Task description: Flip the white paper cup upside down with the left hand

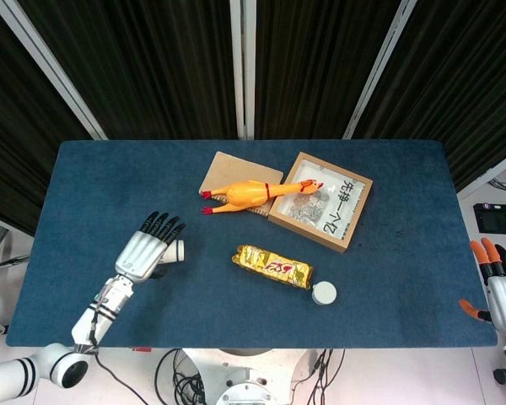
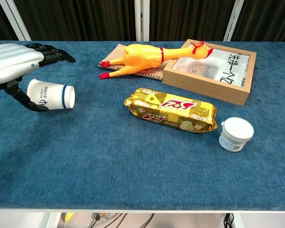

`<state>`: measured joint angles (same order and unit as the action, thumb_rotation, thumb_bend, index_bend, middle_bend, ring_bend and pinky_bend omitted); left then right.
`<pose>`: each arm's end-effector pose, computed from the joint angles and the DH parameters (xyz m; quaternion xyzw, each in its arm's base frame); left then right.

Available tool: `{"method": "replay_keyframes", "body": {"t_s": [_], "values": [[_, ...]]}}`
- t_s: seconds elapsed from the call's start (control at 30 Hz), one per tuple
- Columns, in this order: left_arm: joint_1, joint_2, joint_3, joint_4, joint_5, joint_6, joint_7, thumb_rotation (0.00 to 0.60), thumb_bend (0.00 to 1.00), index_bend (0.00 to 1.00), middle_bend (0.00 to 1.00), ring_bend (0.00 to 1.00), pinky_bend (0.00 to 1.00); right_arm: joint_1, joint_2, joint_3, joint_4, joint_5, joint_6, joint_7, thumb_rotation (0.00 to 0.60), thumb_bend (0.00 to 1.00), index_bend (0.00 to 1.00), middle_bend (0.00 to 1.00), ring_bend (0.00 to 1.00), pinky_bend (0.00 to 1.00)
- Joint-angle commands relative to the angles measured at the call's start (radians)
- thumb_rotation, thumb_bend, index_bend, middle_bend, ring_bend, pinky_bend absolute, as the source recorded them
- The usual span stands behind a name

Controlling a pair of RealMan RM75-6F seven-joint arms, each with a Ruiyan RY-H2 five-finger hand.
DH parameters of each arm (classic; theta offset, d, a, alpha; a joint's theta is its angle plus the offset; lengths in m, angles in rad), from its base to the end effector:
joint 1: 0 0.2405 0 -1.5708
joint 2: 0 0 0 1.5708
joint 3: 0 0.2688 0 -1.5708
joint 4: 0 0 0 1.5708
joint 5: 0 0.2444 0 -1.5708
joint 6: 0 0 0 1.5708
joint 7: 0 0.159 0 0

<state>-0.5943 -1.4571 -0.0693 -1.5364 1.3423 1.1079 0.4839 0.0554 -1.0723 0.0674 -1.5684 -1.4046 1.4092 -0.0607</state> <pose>-0.1957 0.3253 -0.0259 -0.7806 -0.2570 -0.3364 0.4598 -0.3731 -0.1936 0.1544 0.5924 -0.3892 0.3046 0.6362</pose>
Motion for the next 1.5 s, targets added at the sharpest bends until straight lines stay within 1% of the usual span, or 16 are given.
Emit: {"method": "replay_keyframes", "body": {"t_s": [0.03,0.1,0.13,0.23,0.3,0.53,0.77,1.0,1.23,1.33,1.5], "values": [[-0.067,0.017,-0.056,-0.342,-0.378,0.059,0.615,0.6,0.12,0.17,0.09,0.0,0.0,0.0,0.006,0.003,-0.005,0.008,-0.001,0.0,0.6,0.06,0.0,0.0,0.0,0.0],[-0.09,-0.016,-0.066,-0.355,-0.46,0.1,0.708,0.6,0.12,0.2,0.11,0.0,0.0,-0.001,0.01,0.006,-0.006,0.011,0.0,0.003,0.6,0.06,0.0,0.0,0.0,0.0],[-0.105,-0.038,-0.076,-0.359,-0.519,0.127,0.76,0.6,0.12,0.21,0.12,0.0,0.0,-0.001,0.011,0.007,-0.006,0.013,0.0,0.006,0.6,0.06,0.0,0.0,0.0,0.0],[-0.145,-0.085,-0.105,-0.355,-0.639,0.178,0.839,0.6,0.12,0.21,0.15,0.0,0.01,0.0,0.013,0.008,-0.006,0.012,0.001,0.01,0.6,0.06,0.0,0.0,0.0,0.0],[-0.168,-0.107,-0.119,-0.341,-0.684,0.196,0.86,0.6,0.12,0.21,0.17,0.0,0.02,0.0,0.013,0.007,-0.004,0.012,0.0,0.012,0.6,0.06,0.0,0.0,0.0,0.0],[-0.22,-0.149,-0.14,-0.294,-0.781,0.221,0.871,0.6,0.12,0.21,0.18,0.0,0.04,0.004,0.008,0.007,0.003,0.018,-0.01,0.012,0.6,0.06,0.0,0.0,0.0,0.0],[-0.26,-0.177,-0.151,-0.24,-0.838,0.221,0.853,0.6,0.12,0.22,0.22,0.0,0.07,0.006,0.002,0.006,0.007,0.021,-0.015,0.009,0.6,0.06,0.0,0.0,0.0,0.0],[-0.283,-0.191,-0.15,-0.181,-0.908,0.205,0.835,0.6,0.12,0.25,0.23,0.0,0.08,0.004,0.003,0.006,0.017,0.029,-0.019,0.016,0.6,0.06,0.0,0.0,0.0,0.0],[-0.304,-0.201,-0.14,-0.164,-0.918,0.193,0.803,0.6,0.12,0.26,0.27,0.0,0.09,0.009,0.0,0.005,0.023,0.035,-0.032,0.019,0.6,0.06,0.0,0.0,0.0,0.0],[-0.313,-0.205,-0.142,-0.163,-0.922,0.189,0.787,0.6,0.12,0.28,0.29,0.02,0.1,0.01,-0.001,0.003,0.024,0.037,-0.038,0.019,0.6,0.06,0.0,0.0,0.0,0.0],[-0.331,-0.208,-0.136,-0.16,-0.942,0.192,0.796,0.6,0.14,0.31,0.33,0.04,0.11,0.013,-0.001,0.003,0.027,0.043,-0.049,0.02,0.6,0.06,0.0,0.0,0.0,0.0]]}}
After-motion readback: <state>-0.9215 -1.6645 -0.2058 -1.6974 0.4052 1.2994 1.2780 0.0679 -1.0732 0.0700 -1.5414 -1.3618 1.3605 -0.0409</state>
